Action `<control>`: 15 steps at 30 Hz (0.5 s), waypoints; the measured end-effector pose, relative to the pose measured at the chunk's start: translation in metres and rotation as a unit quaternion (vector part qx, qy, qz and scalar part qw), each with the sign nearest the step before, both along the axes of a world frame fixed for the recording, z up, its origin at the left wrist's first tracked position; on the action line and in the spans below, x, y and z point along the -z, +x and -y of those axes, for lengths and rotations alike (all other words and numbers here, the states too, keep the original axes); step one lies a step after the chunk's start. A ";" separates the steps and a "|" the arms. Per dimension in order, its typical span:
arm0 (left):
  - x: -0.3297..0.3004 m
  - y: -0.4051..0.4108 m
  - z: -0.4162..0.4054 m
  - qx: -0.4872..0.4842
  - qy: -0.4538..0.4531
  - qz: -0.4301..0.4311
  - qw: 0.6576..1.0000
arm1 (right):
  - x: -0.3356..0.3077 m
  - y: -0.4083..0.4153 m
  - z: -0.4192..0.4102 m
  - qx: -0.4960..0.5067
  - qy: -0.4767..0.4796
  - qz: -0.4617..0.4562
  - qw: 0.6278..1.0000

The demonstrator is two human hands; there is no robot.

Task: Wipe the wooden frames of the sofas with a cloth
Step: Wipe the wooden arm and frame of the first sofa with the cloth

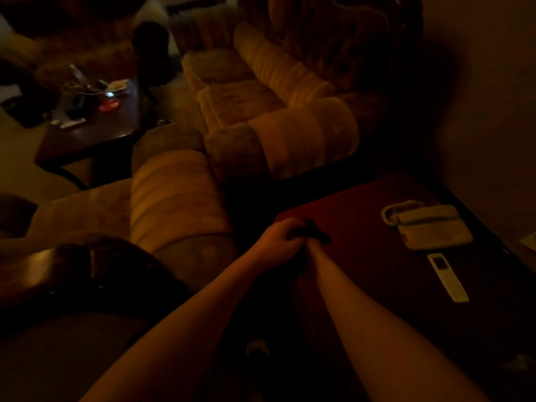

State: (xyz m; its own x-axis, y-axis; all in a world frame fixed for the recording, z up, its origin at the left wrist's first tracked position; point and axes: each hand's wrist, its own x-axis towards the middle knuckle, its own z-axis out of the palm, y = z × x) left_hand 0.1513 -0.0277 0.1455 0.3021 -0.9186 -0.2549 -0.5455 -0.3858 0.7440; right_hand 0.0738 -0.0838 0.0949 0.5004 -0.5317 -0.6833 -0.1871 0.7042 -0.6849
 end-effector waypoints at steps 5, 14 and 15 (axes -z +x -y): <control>-0.018 0.087 -0.014 -0.278 -0.169 -0.161 0.932 | -0.058 0.096 0.010 -0.046 0.025 0.135 0.989; -0.038 0.233 -0.066 -0.517 -0.172 -0.105 0.832 | -0.060 0.263 -0.002 -0.127 -0.065 0.063 0.988; -0.039 0.243 -0.073 -0.533 -0.169 -0.097 0.823 | -0.060 0.276 -0.004 -0.148 -0.041 0.082 0.985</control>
State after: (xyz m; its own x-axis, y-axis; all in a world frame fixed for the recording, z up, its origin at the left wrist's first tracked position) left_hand 0.3947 0.0457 0.1841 0.9663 -0.1858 -0.1779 0.1113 -0.3214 0.9404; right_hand 0.3498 -0.0794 0.1547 0.7417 -0.3958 -0.5415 -0.2586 0.5761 -0.7754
